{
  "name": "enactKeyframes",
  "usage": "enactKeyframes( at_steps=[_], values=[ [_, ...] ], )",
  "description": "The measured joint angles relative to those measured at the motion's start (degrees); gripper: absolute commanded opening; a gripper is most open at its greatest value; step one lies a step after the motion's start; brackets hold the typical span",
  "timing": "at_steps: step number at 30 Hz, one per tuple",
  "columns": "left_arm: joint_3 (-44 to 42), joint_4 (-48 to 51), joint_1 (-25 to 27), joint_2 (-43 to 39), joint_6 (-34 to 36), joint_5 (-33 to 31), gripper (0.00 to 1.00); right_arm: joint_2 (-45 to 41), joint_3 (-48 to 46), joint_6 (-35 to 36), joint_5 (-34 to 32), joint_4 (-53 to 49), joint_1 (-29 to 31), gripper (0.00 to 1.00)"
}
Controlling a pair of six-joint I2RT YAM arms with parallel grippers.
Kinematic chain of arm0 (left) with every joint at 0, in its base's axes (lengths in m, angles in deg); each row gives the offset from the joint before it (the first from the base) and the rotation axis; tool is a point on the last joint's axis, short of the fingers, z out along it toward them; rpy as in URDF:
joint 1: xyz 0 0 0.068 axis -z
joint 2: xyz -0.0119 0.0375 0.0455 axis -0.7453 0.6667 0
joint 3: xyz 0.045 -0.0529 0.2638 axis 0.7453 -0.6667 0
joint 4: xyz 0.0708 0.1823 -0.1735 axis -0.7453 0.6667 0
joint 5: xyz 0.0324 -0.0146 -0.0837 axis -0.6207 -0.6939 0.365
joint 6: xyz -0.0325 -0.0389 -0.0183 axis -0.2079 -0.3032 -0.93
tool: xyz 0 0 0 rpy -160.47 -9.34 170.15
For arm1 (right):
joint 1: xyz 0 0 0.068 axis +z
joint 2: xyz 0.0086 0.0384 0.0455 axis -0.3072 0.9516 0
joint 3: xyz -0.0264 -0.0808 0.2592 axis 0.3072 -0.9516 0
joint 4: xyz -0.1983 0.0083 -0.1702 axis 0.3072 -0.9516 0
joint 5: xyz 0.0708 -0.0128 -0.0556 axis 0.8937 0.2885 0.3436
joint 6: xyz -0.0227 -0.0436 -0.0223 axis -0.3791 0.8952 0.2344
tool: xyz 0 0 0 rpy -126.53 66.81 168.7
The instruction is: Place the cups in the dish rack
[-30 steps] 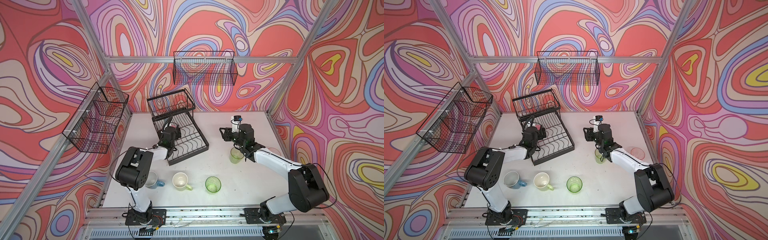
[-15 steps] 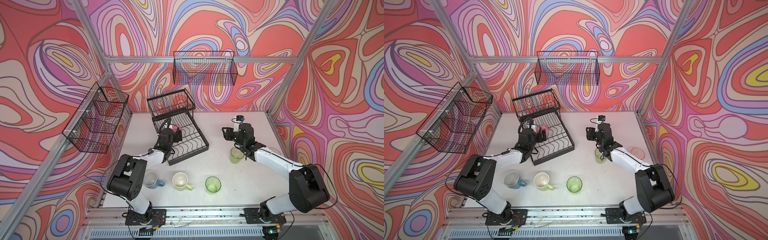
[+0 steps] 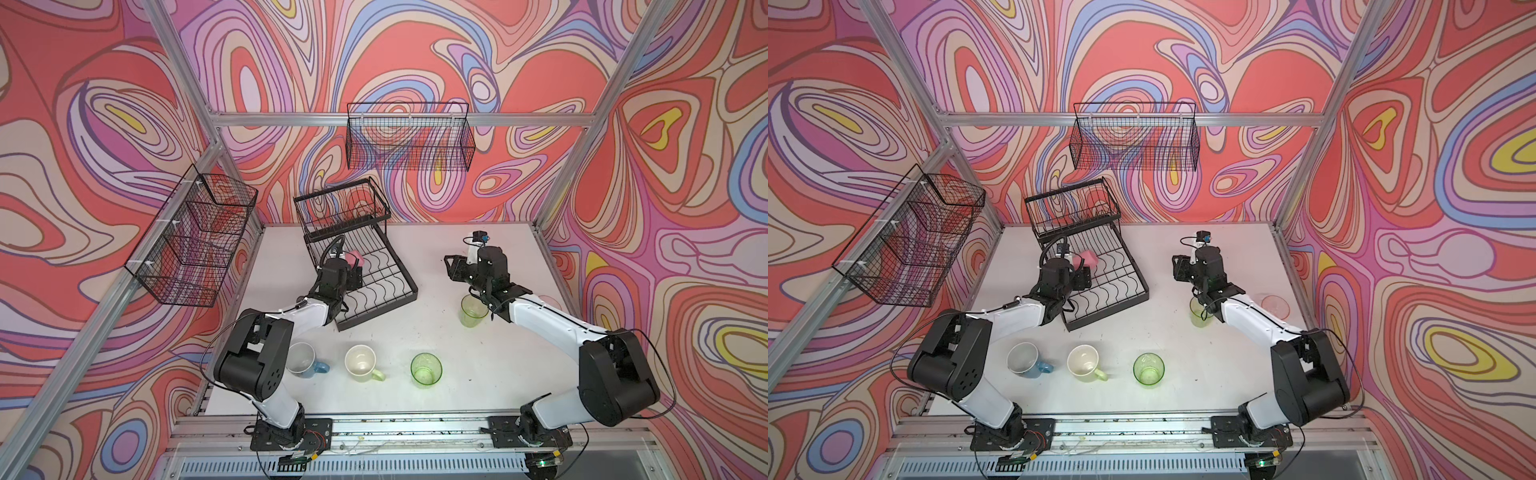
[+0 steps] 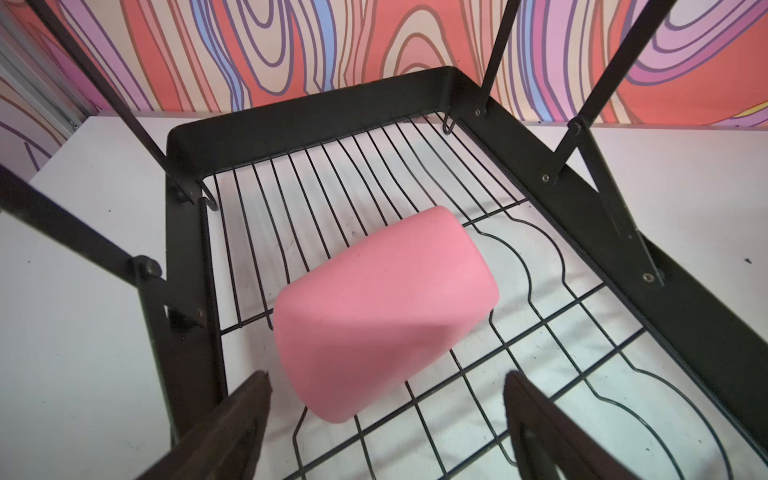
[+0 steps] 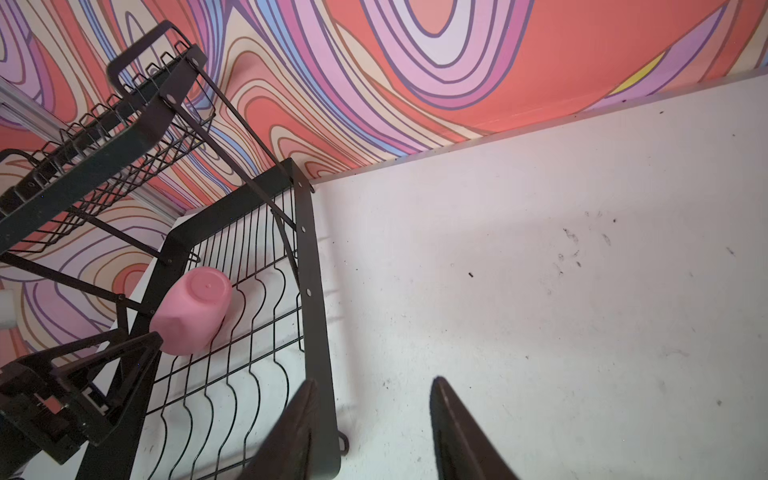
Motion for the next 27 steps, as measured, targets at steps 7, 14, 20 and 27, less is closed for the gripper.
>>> enactKeyframes(
  at_steps=[7,14,20,27],
  values=[
    [3.1,7.0,-0.3,-1.1,-3.4,-1.0,0.87,0.0,0.0,0.2,0.3,0.1,0.0,0.46],
    [3.1,9.9,-0.2,-3.4,-4.3,0.4,0.86,0.0,0.0,0.2,1.2,0.5,0.0,0.46],
    [3.2,10.6,1.9,-3.8,-1.9,-0.4,0.86,0.0,0.0,0.2,1.7,0.7,0.0,0.46],
    [5.9,12.0,7.0,-3.7,3.3,-4.4,0.85,0.0,0.0,0.3,1.7,0.8,0.0,0.46]
  ],
)
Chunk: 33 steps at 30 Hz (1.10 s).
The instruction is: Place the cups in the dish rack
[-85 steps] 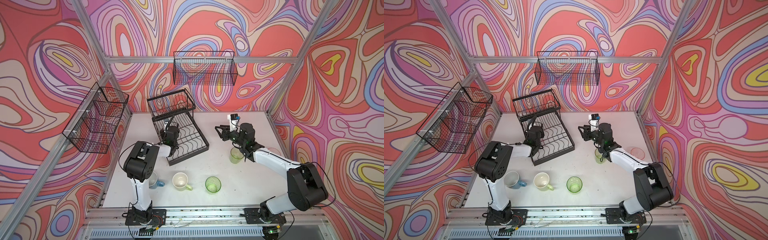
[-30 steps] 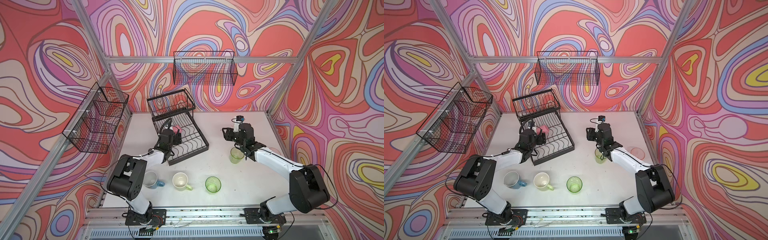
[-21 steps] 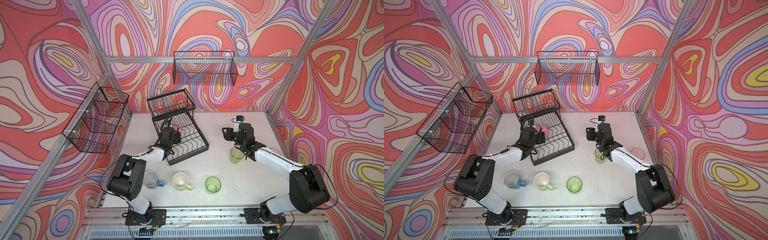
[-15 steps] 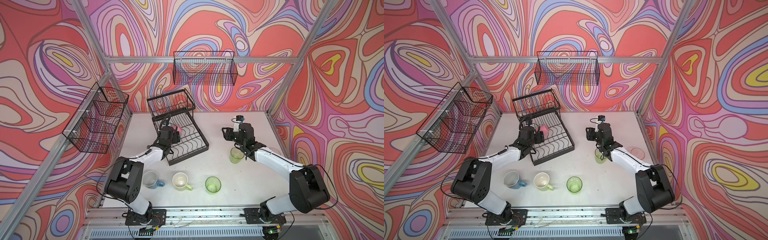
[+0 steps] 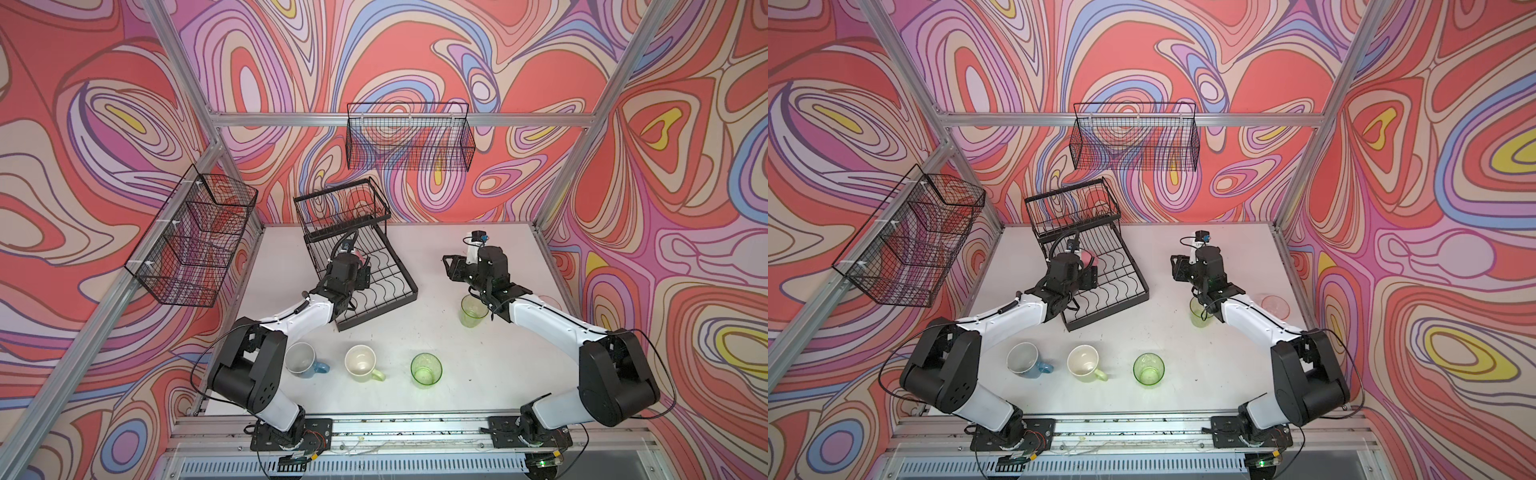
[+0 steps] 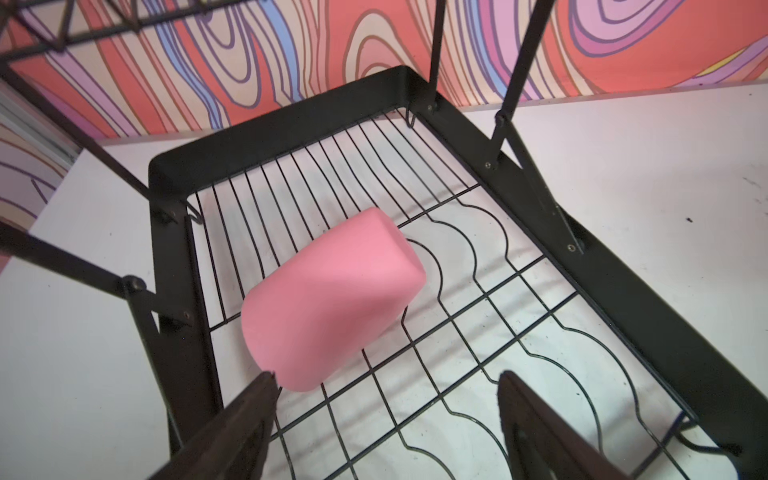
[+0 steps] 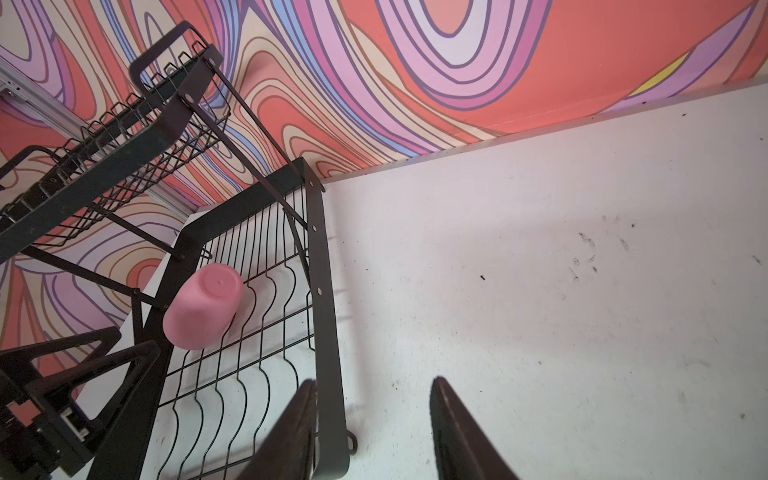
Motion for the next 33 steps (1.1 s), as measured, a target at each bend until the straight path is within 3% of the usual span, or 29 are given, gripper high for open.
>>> enactKeyframes(
  at_steps=[7,18,33],
  values=[
    [5.9,1.2,3.3,2.9,4.0,-1.8,0.84,-0.5,-0.2,0.1,-0.1,1.2,0.0,0.46],
    [18.4,8.7,3.8,12.1,8.6,-5.7,0.83,-1.3,-0.3,0.1,-1.0,1.1,0.0,0.46],
    [24.5,18.0,4.0,17.6,22.9,-13.4,0.86,-1.3,-0.3,0.4,-1.1,1.2,0.0,0.49]
  ],
)
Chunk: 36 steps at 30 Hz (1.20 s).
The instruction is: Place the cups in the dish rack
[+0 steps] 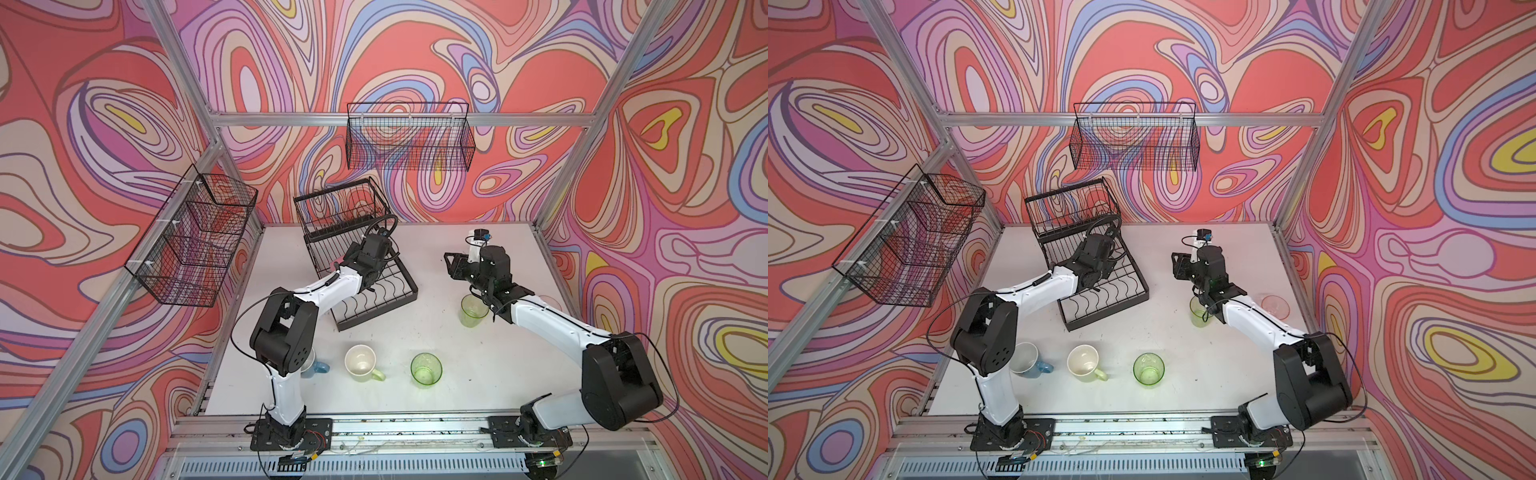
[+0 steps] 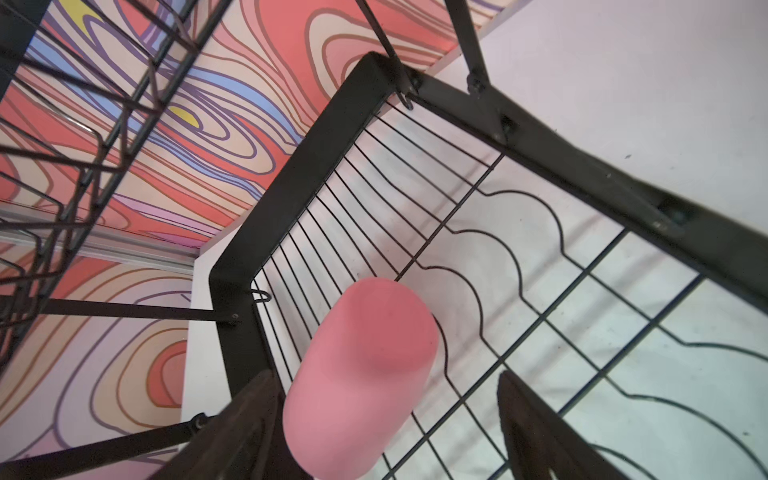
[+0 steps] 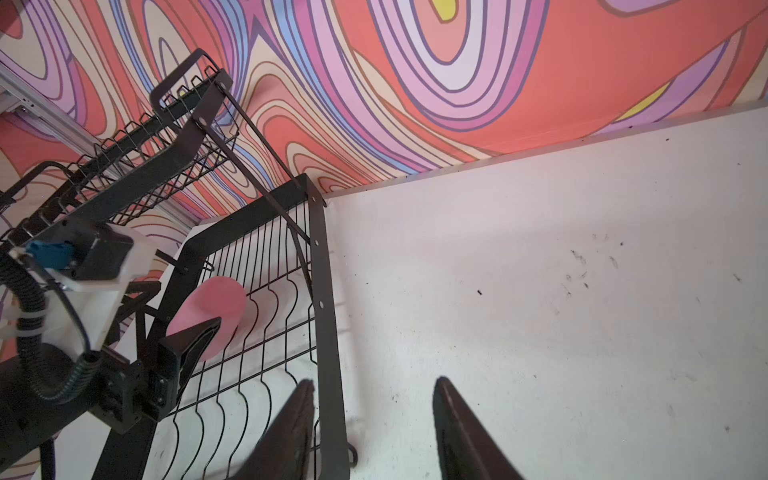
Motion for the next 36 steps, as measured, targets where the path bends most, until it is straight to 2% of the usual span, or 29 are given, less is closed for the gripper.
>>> enactKeyframes(
  at_steps=[7,16,26,36],
  values=[
    [2.1,1.7,0.0,1.6,4.9,-1.5,0.87,0.0,0.0,0.0,0.1,0.1,0.0,0.51],
    [4.8,2.5,0.1,6.7,7.5,-2.7,0.87,0.0,-0.1,0.3,0.2,1.1,0.0,0.53],
    [7.8,2.4,0.0,9.6,8.5,-6.3,0.87,0.0,-1.0,0.7,0.4,2.0,0.0,0.54],
    [8.0,2.4,-1.6,9.6,8.5,-6.9,0.87,0.0,-1.4,1.0,0.9,2.6,0.0,0.54]
  ],
)
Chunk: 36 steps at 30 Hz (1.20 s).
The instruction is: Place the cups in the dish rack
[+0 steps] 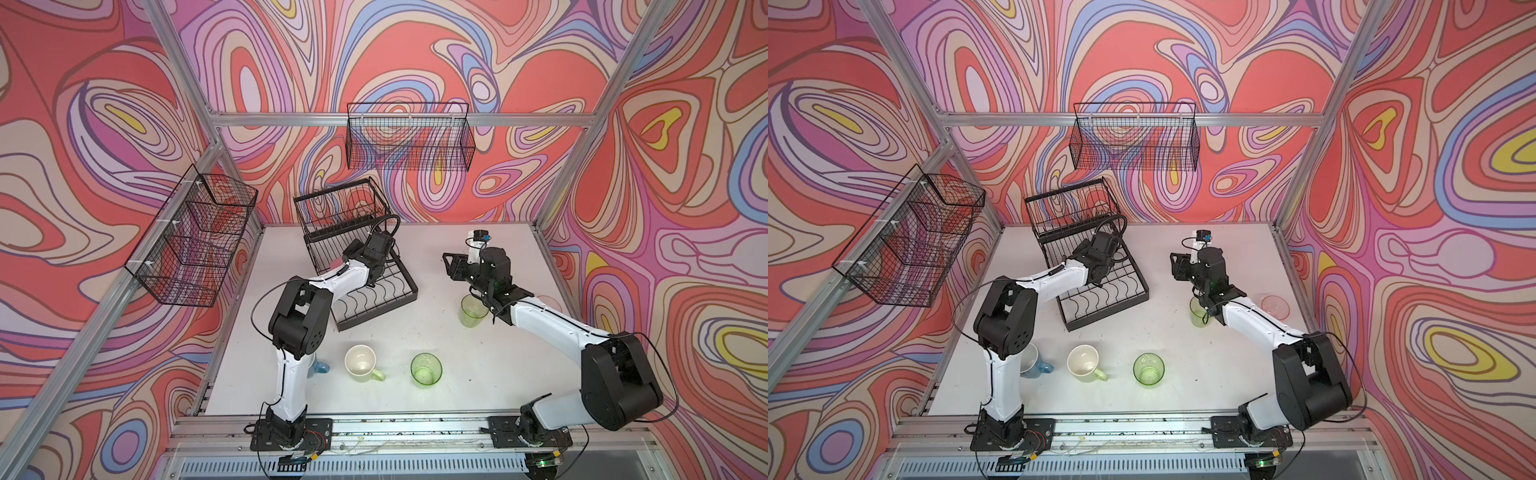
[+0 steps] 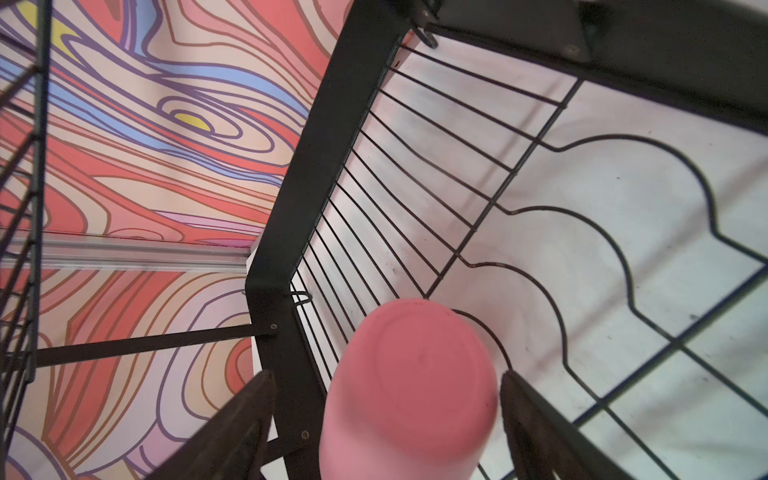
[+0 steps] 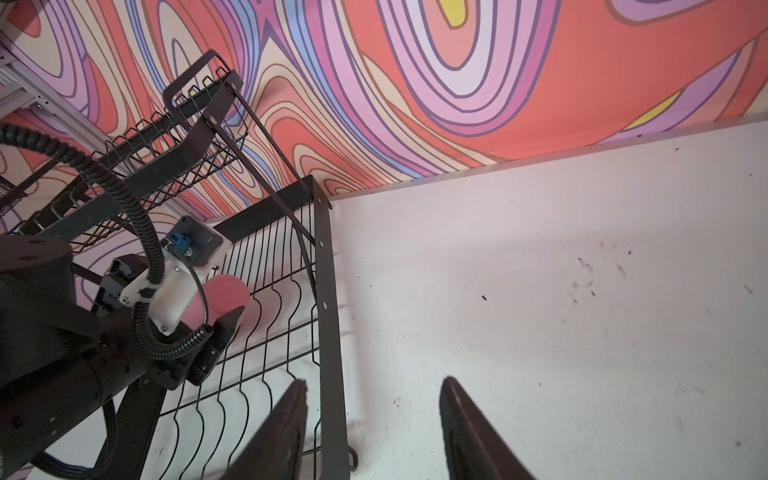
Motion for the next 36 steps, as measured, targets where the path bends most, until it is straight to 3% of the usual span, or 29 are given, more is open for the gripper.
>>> enactKeyframes(
  at_steps=[36],
  values=[
    [-6.2,5.9,-5.5,-7.9,-9.5,-2.2,0.85,0.0,-0.3,-0.4,1.9,1.1,0.0,0.53]
  ],
)
